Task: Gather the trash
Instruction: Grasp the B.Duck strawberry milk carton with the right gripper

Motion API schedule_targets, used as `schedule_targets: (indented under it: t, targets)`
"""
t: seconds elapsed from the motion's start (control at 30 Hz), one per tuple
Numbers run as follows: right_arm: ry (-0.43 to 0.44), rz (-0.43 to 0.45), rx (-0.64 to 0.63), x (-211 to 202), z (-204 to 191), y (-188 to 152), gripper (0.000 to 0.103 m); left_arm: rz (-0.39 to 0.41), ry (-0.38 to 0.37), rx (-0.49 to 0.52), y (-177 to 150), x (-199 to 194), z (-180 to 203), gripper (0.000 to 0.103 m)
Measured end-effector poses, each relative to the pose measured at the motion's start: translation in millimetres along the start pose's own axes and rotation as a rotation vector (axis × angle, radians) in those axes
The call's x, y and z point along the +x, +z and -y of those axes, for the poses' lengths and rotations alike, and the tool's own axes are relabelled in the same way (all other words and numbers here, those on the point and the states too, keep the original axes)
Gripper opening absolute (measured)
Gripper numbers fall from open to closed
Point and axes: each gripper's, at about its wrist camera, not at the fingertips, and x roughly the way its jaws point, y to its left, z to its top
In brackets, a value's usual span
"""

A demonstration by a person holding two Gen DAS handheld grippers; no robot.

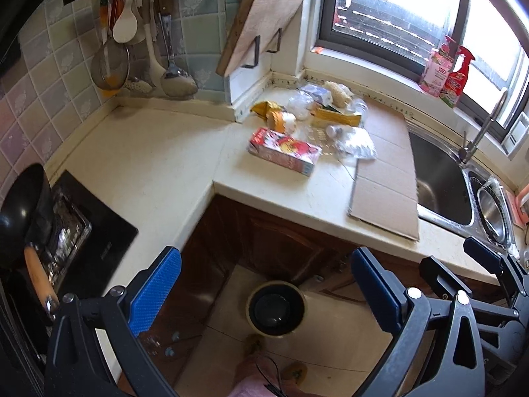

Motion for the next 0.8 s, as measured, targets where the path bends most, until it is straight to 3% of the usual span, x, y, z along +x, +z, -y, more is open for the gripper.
schedule_targets:
  t: [0.13, 0.33, 0.53, 0.8]
  targets:
    - [0.006, -0.024, -0.034, 38.8, -9.3, 31.9, 0.086, 0.011, 0.003, -0.027, 32.9, 30.1, -25.0, 0.102]
    - [0.045, -0.053, -0.129, 103.7, -27.5, 74.9, 0.086, -0.035, -0.021, -0.080, 78.6, 99.7, -59.1, 0.102]
    - [0.058, -0.074, -0.238, 168.3, -46.9, 114.8, 0.086, -0.028, 0.021, -0.089, 113.5, 163.9, -77.7, 0.102]
    - [0.100, -0.172, -0.364, 255.9, -63.7, 142.3, 0.086, -0.089, -0.067, -0.037, 138.6, 227.6, -89.0, 0.100]
